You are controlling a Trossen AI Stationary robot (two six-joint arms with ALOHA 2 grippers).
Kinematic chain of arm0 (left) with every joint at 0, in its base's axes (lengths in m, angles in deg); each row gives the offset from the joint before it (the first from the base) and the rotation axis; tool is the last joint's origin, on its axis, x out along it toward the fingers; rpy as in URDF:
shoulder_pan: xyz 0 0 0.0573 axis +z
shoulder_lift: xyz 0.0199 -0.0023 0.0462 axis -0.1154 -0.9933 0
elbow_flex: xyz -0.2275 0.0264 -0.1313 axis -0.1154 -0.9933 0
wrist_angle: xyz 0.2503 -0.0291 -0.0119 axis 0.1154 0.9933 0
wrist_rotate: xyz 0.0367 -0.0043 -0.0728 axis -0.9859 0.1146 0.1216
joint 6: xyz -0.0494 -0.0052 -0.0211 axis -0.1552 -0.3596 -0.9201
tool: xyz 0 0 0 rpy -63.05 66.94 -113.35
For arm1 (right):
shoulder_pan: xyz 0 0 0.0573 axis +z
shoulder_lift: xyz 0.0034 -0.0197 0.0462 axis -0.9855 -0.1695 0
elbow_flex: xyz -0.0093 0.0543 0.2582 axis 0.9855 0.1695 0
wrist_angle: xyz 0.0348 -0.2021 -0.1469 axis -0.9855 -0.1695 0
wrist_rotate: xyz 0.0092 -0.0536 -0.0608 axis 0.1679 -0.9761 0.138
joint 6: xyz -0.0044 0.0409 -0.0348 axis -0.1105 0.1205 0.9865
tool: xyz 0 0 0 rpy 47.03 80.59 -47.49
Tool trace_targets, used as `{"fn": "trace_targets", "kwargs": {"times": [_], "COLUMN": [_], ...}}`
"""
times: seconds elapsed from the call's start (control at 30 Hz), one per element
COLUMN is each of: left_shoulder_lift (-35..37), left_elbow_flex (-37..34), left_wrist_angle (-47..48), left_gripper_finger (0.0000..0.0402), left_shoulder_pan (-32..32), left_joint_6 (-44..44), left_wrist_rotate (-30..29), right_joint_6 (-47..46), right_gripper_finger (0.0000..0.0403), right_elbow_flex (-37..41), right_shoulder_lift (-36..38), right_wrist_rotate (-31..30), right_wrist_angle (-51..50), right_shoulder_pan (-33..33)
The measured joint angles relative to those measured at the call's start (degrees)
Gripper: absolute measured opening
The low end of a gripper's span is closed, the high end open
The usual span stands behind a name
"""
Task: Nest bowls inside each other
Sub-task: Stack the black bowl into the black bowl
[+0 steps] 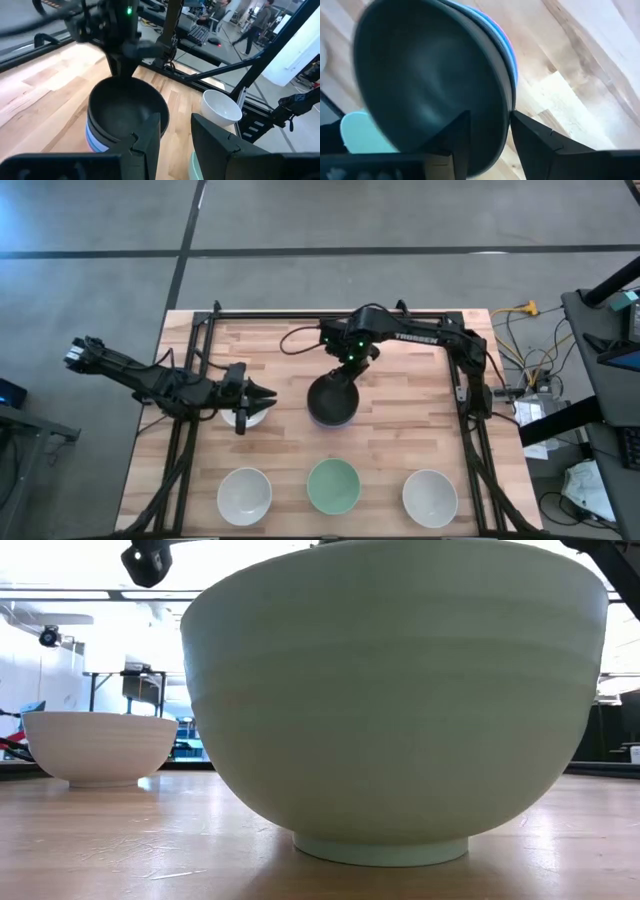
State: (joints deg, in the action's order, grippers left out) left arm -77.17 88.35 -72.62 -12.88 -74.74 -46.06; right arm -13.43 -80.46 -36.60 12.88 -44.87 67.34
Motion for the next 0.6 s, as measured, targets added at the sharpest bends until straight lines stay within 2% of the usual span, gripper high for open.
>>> {"fn": "trace_targets", "kwargs": {"times": [0.2, 0.4, 0.5, 0.6], "left_shoulder_lift": [0.4, 0.15, 0.02, -0.24], "left_elbow_flex": [-0.05, -0.1, -0.07, -0.09], "left_wrist_angle": [0.14, 0.33, 0.29, -0.05], "left_gripper_finger": [0.0095, 0.0095, 0.0095, 0.0095], "left_shoulder_pan": [-0.02, -0.04, -0.04, 0.0], "left_joint_6": [-3.04, -4.24, -4.24, -4.43], "left_wrist_rotate": [0.98, 1.07, 1.07, 1.07], "right_joint_6": [2.2, 2.62, 2.73, 2.9], "right_gripper_finger": [0.0141, 0.0134, 0.0123, 0.0094], "right_elbow_flex": [-4.57, -4.35, -4.04, -2.97], "right_shoulder_lift": [2.61, 6.68, 6.89, 6.14], "right_wrist_rotate": [-0.16, -10.23, -9.99, -8.03], "right_wrist_angle": [-2.75, -0.36, 0.07, 0.15], "right_shoulder_pan": [0.3, 1.0, 1.0, 1.04]}}
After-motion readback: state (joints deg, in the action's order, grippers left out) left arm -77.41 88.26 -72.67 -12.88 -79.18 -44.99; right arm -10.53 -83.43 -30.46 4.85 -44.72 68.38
